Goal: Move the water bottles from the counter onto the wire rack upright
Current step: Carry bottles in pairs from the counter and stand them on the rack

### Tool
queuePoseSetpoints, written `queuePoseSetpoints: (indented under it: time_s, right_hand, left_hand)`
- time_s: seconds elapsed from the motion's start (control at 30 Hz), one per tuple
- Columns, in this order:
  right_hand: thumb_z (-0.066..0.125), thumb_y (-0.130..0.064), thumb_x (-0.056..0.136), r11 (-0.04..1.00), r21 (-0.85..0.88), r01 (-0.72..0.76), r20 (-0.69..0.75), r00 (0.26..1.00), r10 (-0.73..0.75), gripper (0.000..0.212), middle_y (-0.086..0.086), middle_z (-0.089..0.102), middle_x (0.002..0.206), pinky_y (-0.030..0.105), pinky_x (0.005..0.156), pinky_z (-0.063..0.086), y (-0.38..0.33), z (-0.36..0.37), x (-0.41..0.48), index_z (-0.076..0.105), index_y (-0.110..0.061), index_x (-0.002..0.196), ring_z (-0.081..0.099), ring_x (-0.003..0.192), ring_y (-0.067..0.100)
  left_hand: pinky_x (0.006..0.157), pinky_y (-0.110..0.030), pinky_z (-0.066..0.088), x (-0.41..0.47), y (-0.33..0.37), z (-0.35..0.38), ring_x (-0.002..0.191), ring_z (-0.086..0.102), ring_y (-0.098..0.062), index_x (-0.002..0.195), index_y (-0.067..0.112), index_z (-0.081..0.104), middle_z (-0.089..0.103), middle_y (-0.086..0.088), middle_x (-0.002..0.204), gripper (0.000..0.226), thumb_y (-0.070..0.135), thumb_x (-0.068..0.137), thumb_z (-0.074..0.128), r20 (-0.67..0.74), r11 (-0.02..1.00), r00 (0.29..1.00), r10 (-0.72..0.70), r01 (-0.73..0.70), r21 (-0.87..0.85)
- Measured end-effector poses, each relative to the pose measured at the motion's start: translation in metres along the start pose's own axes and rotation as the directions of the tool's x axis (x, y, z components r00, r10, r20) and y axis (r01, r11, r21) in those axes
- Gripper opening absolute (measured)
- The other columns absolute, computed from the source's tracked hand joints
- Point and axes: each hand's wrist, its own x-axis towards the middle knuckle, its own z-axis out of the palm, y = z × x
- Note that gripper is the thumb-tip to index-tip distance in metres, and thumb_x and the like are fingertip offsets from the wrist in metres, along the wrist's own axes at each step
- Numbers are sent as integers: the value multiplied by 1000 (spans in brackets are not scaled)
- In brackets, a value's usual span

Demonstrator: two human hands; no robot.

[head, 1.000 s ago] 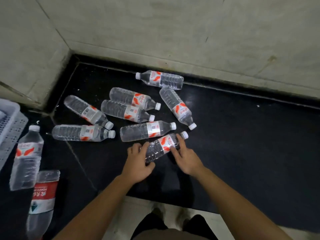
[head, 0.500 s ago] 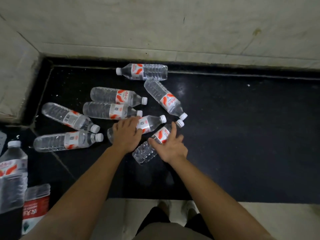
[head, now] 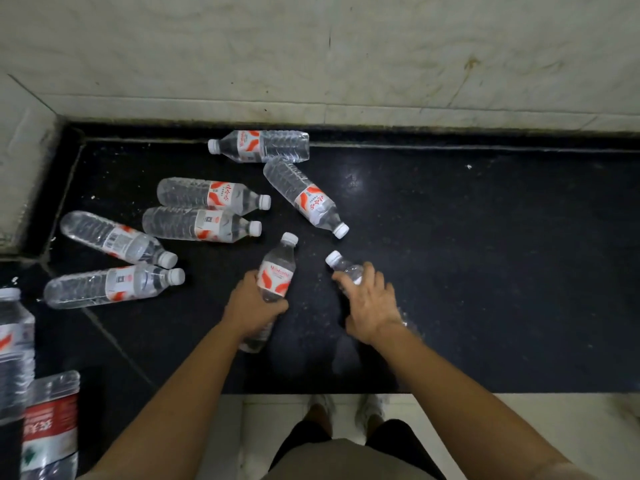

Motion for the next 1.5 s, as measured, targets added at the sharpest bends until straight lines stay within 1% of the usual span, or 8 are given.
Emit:
queuePoseSetpoints:
  time_s: [0.17, 0.33, 0.57, 0.77, 1.1, 1.23, 1.4, 1.5]
  right_hand:
    - [78, -53, 74, 979, 163, -120, -34, 991, 127, 129, 19, 6, 158, 49, 120, 25, 42, -2, -3, -21, -28, 153, 25, 145, 35]
    - [85, -55, 67, 924, 292, -247, 14, 967, 254, 125, 10, 31, 139, 45, 107, 42, 53, 3, -8, -1, -30, 153, 43, 129, 28]
    - [85, -27, 66, 767, 602, -222, 61, 971, 233, 101, 3, 48, 129, 38, 93, 50, 80, 4, -12, 25, -39, 147, 57, 114, 26]
    - [83, -18, 65, 517, 843, -147, 33, 974, 223, 86, -13, 65, 103, 21, 80, 45, 121, -12, -38, 43, -39, 139, 62, 100, 15]
    - [82, -14, 67, 249, 944, 218, -300, 882, 364, 70, -10, 66, 104, 21, 70, 46, 157, -139, -70, 42, -36, 120, 65, 89, 9]
    - [77, -30, 55, 275, 893, 356, -443, 807, 391, 71, -8, 61, 115, 32, 89, 53, 168, -172, -93, 55, -39, 122, 63, 101, 11]
    - [84, -20, 60, 236, 861, 451, -506, 708, 493, 69, -10, 72, 111, 31, 89, 54, 181, -179, -134, 61, -42, 122, 70, 98, 8]
    - [86, -14, 65, 162, 857, 488, -477, 637, 605, 66, -8, 75, 106, 36, 89, 57, 187, -176, -164, 62, -37, 123, 72, 96, 13]
  left_hand:
    - [114, -51, 34, -19, -12, 32, 139, 29, -32, 149, 20, 30, 26, -12, 147, 114, 62, 60, 87, -125, 996, 992, 27, -16, 88]
    - [99, -51, 47, -22, -13, 48, 124, 48, -32, 141, 16, 36, 43, -11, 133, 103, 63, 62, 84, -288, 990, 952, 105, -74, 117]
    - [91, -46, 51, -23, -4, 42, 107, 59, -29, 125, 23, 46, 56, -6, 119, 75, 57, 68, 80, -195, 994, 981, -6, 27, 105]
    - [89, -45, 57, -30, 26, 34, 96, 66, -24, 113, 11, 59, 68, -7, 109, 49, 32, 75, 82, -80, 965, 987, -136, 114, -236]
    - [81, -41, 58, -97, 184, -9, 90, 73, -28, 108, 13, 66, 75, -13, 101, 40, 23, 70, 70, -178, 757, 943, 283, -333, -562]
    - [77, -37, 56, -124, 222, -25, 79, 68, -22, 101, 13, 65, 71, -6, 85, 33, 20, 69, 65, -219, 649, 880, 421, -461, -606]
    - [51, -28, 47, -141, 248, -23, 52, 54, -21, 90, 14, 56, 55, -8, 67, 21, 15, 75, 71, -103, 523, 821, 562, -449, -725]
    - [57, -32, 53, -144, 261, -8, 59, 62, -21, 107, 13, 60, 64, -9, 75, 51, 28, 67, 88, -59, 465, 802, 595, -403, -788]
